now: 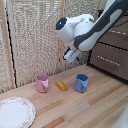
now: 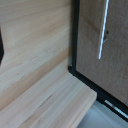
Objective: Please adjust your gripper to match the height of the lower drawer handle. Progress your gripper onward until it happens to touch the drawer handle. Now, firmly take hold of it with your gripper, then steadily retract it to swing the drawer wide open.
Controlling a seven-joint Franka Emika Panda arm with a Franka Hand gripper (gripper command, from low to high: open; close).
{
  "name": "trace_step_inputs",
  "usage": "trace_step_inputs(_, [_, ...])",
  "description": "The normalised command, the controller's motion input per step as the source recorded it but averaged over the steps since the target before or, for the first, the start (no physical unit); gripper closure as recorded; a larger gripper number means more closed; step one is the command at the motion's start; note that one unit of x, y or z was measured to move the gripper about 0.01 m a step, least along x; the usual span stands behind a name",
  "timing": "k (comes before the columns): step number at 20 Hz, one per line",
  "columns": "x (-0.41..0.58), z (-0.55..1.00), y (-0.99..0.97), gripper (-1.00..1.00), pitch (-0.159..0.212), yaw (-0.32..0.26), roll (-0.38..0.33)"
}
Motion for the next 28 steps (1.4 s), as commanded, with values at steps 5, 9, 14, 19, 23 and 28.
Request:
trace_step_inputs(5, [0.0,-0.15,-0.56,-1.0,0.0,0.098,-0.267])
trace_step_inputs(9, [0.0,-0.14,-0.55,-1.0,0.0,0.096,-0.273])
trace_step_inputs(14, [0.0,-0.15,-0.58,-1.0,0.0,0.104,-0.249])
trace_step_inputs(19, [0.021,-0.24,-0.62,-1.0,0.0,0.133,-0.183])
trace_step_inputs(23, [0.005,-0.28,-0.51,-1.0,0.0,0.133,-0.151])
trace_step_inputs(28, [0.0,-0.24,-0.38,-1.0,-0.023,0.099,-0.16])
